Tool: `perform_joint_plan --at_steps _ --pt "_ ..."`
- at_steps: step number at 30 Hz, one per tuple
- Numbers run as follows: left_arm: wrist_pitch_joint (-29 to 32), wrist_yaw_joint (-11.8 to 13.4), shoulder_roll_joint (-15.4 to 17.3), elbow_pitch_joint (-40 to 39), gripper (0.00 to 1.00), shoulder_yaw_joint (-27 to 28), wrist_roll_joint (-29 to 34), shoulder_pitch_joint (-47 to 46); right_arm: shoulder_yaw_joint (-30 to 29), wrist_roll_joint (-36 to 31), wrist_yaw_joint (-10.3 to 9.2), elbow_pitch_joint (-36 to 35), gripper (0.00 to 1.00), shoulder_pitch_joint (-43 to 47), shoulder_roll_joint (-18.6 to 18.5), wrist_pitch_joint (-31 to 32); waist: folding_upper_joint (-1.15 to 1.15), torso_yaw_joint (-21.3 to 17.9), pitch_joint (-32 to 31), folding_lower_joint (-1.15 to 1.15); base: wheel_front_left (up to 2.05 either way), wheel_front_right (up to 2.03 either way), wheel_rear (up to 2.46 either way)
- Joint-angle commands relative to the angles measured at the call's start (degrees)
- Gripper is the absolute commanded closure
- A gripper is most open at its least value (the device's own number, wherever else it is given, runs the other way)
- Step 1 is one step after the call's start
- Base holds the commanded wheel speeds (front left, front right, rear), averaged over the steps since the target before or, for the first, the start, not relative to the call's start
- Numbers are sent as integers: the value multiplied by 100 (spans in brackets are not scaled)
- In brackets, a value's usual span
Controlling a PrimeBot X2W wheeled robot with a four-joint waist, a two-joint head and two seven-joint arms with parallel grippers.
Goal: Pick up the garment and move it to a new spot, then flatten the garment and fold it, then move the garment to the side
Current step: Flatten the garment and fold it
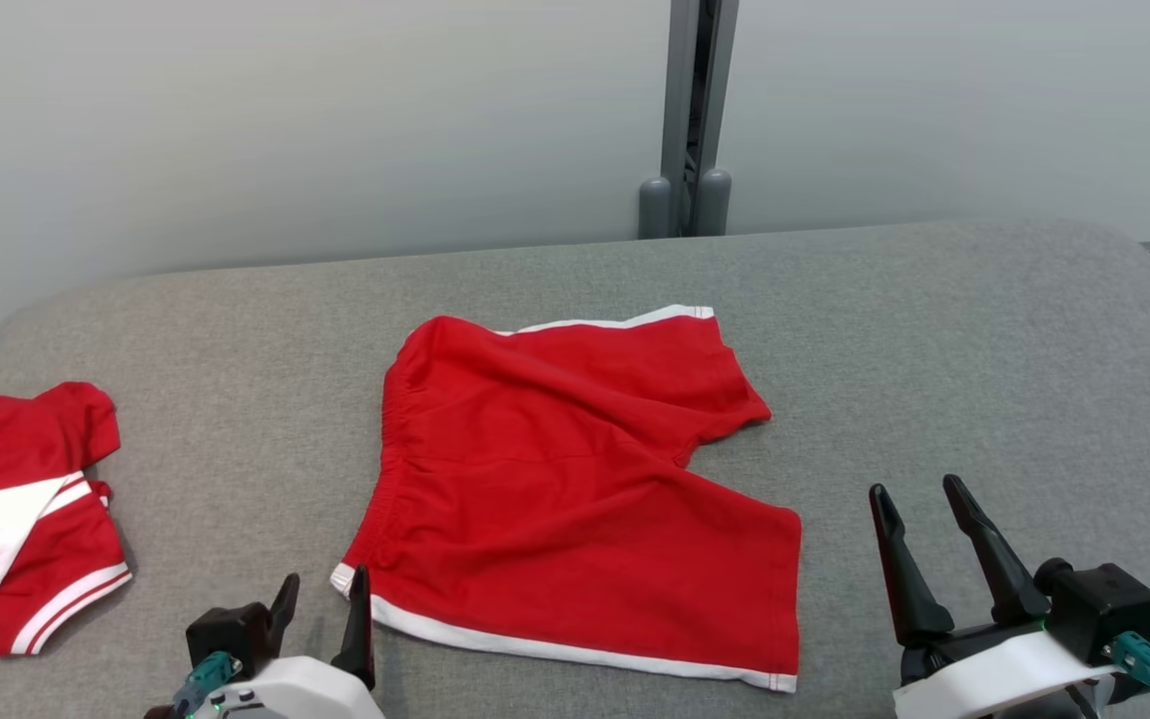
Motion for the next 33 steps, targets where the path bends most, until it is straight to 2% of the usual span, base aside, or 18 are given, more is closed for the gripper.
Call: perform_joint_plan --at_steps 1,8,15,22,32,33 --pt "-9 -43 7 177 0 28 -67 -40 15 -42 -1 -62 0 68 -42 44 0 -58 4 0 0 0 0" --pt "-9 107 -15 648 0 119 -90 -159 82 -33 -1 -109 0 82 -66 109 0 -251 37 0 0 0 0" --pt "-9 1 -41 1095 0 228 -244 -350 101 -38 -1 -146 0 78 -82 122 0 -479 126 0 0 0 0" --pt "-9 55 -59 1329 0 366 -335 -576 93 -47 -1 -177 0 67 -89 141 0 -578 230 0 0 0 0" --pt "1 -173 -128 1663 0 544 -647 -805 105 -63 -1 -90 0 19 -44 85 0 -582 350 0 0 0 0" --pt "28 -216 -136 1717 11 596 -750 -838 114 -64 -1 -87 0 8 -41 84 0 -583 368 0 0 0 0"
